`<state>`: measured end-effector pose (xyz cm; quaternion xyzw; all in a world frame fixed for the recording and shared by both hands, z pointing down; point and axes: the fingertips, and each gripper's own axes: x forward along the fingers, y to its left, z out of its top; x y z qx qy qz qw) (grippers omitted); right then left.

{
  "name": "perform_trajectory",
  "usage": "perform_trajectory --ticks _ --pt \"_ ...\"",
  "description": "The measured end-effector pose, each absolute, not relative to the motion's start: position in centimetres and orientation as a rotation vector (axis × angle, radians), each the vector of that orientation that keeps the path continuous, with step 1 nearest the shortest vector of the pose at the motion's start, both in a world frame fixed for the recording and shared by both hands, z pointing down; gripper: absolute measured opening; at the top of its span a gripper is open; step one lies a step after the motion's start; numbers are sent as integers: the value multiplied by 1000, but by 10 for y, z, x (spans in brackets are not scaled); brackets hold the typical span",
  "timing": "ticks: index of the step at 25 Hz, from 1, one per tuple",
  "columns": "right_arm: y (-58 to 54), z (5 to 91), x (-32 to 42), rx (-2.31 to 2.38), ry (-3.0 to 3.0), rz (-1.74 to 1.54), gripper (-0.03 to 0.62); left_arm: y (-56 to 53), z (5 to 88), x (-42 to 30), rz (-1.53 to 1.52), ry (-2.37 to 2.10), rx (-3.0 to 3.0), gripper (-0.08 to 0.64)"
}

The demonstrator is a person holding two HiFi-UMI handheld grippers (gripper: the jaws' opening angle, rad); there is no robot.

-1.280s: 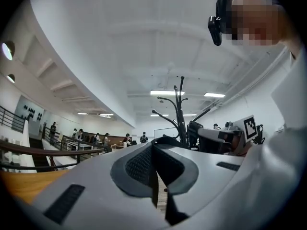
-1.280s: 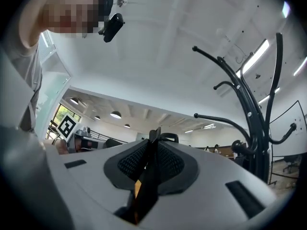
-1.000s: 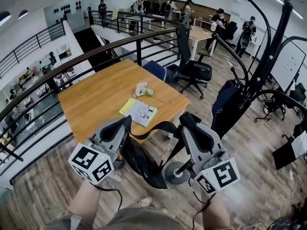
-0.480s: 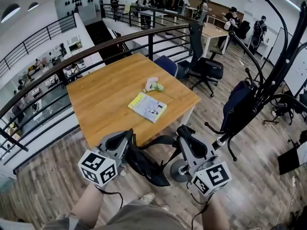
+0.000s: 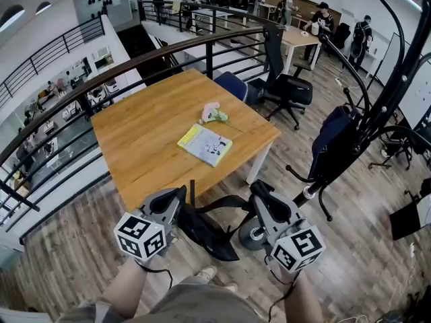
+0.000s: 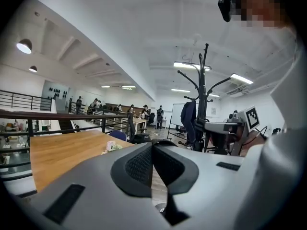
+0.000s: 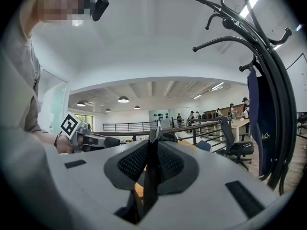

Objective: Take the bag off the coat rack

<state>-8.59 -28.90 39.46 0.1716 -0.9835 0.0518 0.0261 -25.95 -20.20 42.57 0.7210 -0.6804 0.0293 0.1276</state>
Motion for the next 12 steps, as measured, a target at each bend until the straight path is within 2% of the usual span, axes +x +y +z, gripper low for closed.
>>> perform_trajectory --ticks 12 --pt "-285 390 -73 569 -3036 163 71 -199 422 -255 76 -1968 2096 15"
